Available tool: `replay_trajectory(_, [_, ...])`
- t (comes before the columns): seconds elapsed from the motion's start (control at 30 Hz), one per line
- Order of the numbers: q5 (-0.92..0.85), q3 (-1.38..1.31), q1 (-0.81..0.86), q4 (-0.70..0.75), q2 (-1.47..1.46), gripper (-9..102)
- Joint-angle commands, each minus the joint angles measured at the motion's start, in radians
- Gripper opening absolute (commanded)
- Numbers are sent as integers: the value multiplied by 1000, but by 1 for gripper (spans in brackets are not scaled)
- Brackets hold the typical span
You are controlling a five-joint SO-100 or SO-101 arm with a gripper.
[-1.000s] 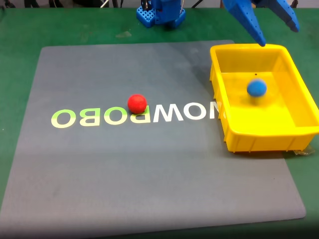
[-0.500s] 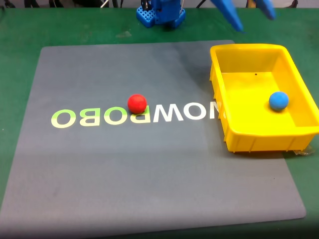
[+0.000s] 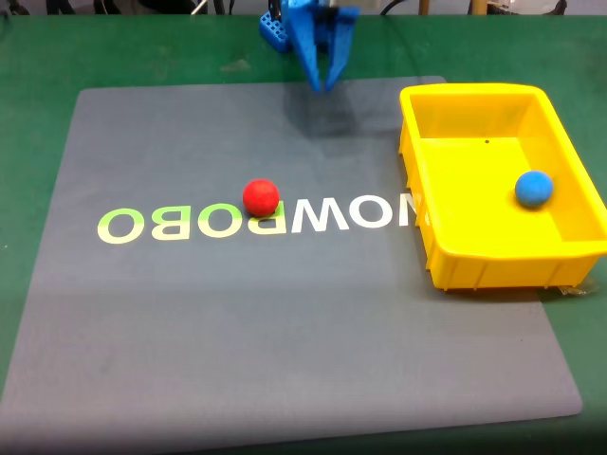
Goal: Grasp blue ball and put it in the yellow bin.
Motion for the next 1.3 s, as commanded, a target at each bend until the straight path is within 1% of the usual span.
replay_trajectory(0.0, [-20,86,52,140,206,0])
replay_trajectory(0.03, [-14,104,61,207,250,0])
replay_trajectory(0.23, [29,144,87,397,256,0])
replay_trajectory(0.53, [48,146,84,623,259,0])
replay_trajectory(0.67, [98,147,81,626,259,0])
replay_trajectory(1.27, [83,147,69,617,229,0])
